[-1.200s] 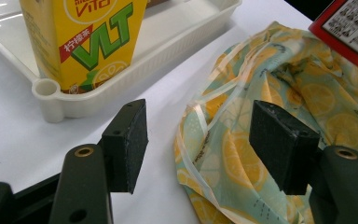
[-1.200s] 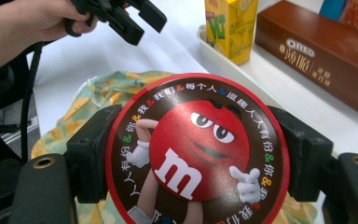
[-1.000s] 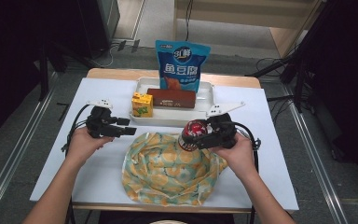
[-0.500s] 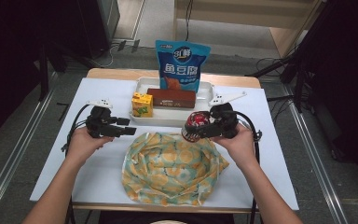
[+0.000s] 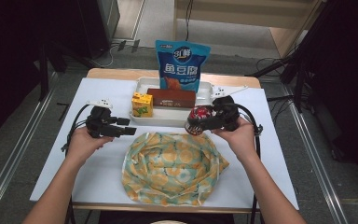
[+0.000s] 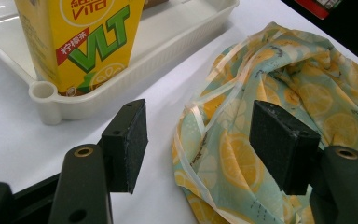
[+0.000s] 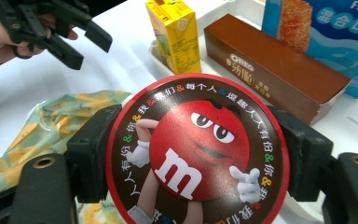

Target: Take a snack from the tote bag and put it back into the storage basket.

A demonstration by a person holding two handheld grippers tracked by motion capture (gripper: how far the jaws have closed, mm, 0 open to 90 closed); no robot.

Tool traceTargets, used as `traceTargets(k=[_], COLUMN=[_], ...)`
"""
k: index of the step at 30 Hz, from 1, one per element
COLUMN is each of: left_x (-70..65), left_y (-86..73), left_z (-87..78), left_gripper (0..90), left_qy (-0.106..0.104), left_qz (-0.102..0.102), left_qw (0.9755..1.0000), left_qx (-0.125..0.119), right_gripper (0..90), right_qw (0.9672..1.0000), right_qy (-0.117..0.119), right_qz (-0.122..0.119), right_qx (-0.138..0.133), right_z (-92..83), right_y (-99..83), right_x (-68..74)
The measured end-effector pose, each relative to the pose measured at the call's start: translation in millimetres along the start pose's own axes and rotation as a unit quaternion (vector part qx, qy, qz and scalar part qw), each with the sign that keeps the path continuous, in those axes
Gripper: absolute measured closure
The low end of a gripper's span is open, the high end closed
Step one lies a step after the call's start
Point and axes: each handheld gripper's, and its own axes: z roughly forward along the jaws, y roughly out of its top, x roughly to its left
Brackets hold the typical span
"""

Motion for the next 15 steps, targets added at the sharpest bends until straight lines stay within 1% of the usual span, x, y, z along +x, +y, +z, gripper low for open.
traceTargets(k=[7, 11, 15], left_x=[0.3, 0.4, 0.3], left_y=[0.1, 0.1, 0.1], left_z=[0.0, 0.4, 0.0], left_gripper=[37.2, 37.2, 37.2], left_qy=[0.000, -0.001, -0.001], left_qz=[0.003, 0.003, 0.003], left_qw=[1.0000, 1.0000, 1.0000], left_qx=[0.001, 0.001, 0.000], right_gripper=[26.0, 26.0, 26.0], right_qw=[1.0000, 0.9999, 0.9999], right_qy=[-0.006, -0.011, -0.012], right_qz=[0.005, 0.004, 0.010], right_qx=[0.002, 0.006, 0.005], right_z=[3.4, 7.7, 12.3], right_y=[3.4, 6.9, 9.5], right_x=[-9.1, -13.3, -19.1])
